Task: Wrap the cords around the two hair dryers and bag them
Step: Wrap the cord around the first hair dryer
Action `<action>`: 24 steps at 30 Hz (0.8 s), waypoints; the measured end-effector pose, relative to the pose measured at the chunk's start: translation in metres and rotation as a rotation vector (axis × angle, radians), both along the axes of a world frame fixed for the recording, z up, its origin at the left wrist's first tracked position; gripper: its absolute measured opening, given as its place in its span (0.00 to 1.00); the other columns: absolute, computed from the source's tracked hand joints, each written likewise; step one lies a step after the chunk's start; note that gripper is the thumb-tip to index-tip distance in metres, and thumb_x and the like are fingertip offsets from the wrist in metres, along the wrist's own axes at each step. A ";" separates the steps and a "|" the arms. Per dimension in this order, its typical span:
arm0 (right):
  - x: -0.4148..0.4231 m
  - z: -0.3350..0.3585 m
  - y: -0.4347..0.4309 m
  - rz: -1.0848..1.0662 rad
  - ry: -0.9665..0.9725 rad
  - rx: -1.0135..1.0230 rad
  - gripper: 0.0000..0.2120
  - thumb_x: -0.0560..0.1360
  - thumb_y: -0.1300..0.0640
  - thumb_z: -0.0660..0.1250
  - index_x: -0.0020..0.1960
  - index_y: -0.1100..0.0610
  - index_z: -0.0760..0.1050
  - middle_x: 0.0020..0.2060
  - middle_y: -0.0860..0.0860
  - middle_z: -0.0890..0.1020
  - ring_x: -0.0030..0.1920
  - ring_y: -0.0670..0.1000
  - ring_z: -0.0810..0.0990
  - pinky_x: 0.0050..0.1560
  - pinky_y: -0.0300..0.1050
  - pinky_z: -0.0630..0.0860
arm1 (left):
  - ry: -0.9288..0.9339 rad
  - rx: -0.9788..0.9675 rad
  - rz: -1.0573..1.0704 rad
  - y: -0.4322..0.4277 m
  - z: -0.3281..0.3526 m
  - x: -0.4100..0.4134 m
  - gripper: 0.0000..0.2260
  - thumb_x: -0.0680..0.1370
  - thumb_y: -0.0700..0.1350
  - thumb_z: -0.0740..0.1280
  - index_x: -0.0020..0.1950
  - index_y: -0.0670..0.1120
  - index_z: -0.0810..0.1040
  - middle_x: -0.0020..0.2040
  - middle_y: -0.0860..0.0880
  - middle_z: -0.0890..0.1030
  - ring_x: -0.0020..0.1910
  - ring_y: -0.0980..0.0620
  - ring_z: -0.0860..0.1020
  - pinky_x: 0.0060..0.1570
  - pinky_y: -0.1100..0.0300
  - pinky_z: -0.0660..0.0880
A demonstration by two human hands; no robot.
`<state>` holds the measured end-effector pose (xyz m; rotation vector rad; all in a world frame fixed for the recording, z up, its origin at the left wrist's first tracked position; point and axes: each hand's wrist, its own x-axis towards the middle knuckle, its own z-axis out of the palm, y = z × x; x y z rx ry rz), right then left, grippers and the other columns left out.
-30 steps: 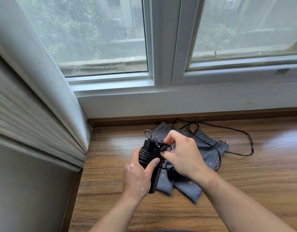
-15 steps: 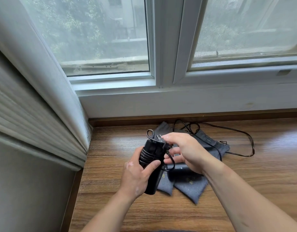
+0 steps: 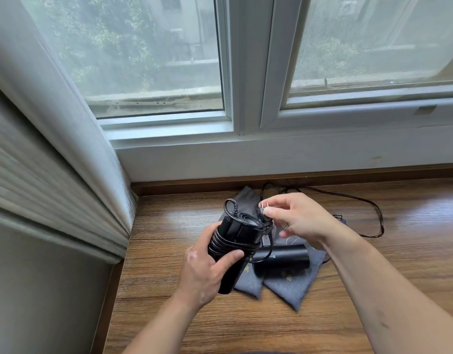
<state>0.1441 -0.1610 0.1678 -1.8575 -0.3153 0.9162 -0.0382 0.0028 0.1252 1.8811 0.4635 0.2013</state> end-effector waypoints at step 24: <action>-0.023 -0.027 0.004 -0.195 -0.170 0.065 0.11 0.80 0.53 0.68 0.43 0.54 0.85 0.39 0.52 0.87 0.39 0.47 0.84 0.39 0.36 0.81 | 0.043 -0.245 -0.038 0.004 0.007 -0.001 0.25 0.72 0.54 0.79 0.66 0.49 0.79 0.57 0.50 0.87 0.57 0.53 0.85 0.56 0.63 0.79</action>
